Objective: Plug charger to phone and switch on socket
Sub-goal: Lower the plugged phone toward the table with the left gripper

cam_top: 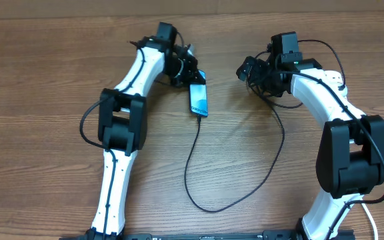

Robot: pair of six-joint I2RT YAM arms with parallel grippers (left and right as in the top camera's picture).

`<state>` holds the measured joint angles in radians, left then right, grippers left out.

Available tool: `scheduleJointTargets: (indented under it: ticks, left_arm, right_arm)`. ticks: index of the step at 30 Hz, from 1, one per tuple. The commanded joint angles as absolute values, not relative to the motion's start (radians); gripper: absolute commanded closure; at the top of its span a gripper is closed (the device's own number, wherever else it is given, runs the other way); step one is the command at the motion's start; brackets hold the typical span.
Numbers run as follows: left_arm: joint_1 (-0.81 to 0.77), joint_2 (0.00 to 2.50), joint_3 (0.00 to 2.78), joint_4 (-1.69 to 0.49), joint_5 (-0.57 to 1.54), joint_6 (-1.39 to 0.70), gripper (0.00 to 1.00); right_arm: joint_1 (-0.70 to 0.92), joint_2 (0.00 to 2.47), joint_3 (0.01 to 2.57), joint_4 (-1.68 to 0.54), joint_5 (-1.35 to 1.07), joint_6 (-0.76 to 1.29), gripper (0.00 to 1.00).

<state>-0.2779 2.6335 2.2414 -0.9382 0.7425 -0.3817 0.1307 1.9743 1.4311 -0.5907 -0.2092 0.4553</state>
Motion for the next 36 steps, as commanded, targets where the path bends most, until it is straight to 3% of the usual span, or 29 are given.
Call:
scheduleJointTargets:
  ticks: [1, 23, 26, 36]
  left_arm:
    - [-0.315, 2.627, 2.260, -0.921, 0.670, -0.419, 0.96]
    - [-0.312, 2.627, 2.260, -0.908, 0.669, -0.476, 0.96]
    - [-0.312, 2.627, 2.260, -0.910, 0.669, -0.476, 0.91]
    - [-0.312, 2.627, 2.260, -0.912, 0.669, -0.476, 0.88]
  right_arm:
    - [0.127, 1.980, 1.454, -0.585, -0.200, 0.447, 0.00]
    - [0.127, 1.980, 1.454, -0.586, -0.202, 0.447, 0.00]
    - [0.127, 1.980, 1.454, -0.586, -0.202, 0.447, 0.00]
    - [0.127, 1.980, 1.454, -0.585, -0.202, 0.447, 0.00]
